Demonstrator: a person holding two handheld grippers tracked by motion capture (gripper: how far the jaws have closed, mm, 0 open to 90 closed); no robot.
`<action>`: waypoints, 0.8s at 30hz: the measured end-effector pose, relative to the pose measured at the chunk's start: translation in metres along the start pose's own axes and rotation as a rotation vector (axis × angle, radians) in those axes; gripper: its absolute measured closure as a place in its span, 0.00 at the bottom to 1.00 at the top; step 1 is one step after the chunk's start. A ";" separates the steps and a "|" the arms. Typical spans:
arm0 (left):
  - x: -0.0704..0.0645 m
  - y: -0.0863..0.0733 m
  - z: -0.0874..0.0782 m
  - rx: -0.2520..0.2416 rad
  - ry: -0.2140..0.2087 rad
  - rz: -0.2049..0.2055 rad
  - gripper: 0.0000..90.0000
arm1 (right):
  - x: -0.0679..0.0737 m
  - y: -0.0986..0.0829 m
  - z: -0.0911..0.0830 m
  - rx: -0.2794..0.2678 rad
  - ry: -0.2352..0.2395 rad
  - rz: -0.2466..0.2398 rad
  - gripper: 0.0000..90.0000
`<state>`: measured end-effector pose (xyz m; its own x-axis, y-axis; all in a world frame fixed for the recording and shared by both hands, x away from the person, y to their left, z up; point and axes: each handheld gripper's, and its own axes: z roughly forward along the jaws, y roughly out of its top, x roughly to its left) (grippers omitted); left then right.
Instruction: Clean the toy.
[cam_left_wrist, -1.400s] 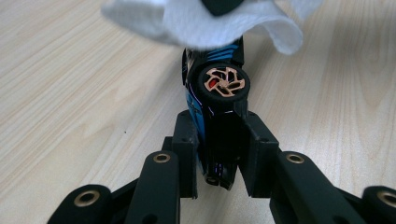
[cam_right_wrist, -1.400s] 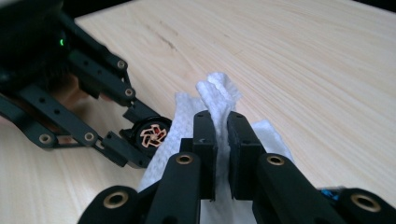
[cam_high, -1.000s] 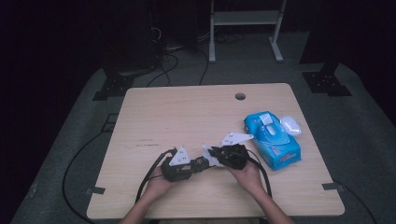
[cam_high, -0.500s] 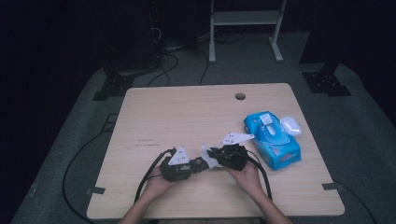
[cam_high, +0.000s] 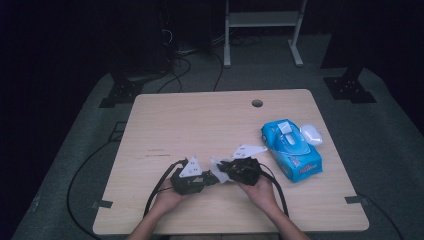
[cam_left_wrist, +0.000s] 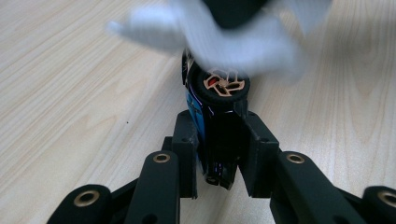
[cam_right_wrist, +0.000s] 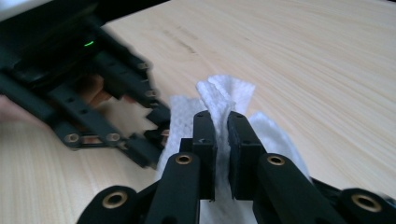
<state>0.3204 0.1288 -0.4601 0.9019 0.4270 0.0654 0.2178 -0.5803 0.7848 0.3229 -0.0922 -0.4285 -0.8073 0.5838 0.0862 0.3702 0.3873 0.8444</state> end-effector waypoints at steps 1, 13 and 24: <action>0.001 0.000 -0.001 0.000 -0.001 -0.001 0.78 | 0.004 0.001 0.001 -0.003 -0.018 -0.033 0.91; 0.003 -0.004 -0.005 0.002 0.012 0.007 0.78 | -0.017 -0.007 -0.017 -0.002 -0.108 -0.016 0.91; 0.003 -0.005 -0.005 -0.007 0.015 -0.001 0.78 | -0.033 -0.012 -0.026 -0.013 -0.139 0.043 0.91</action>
<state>0.3201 0.1359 -0.4609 0.8960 0.4379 0.0737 0.2161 -0.5749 0.7892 0.3333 -0.1354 -0.4278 -0.7189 0.6934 0.0495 0.3965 0.3505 0.8485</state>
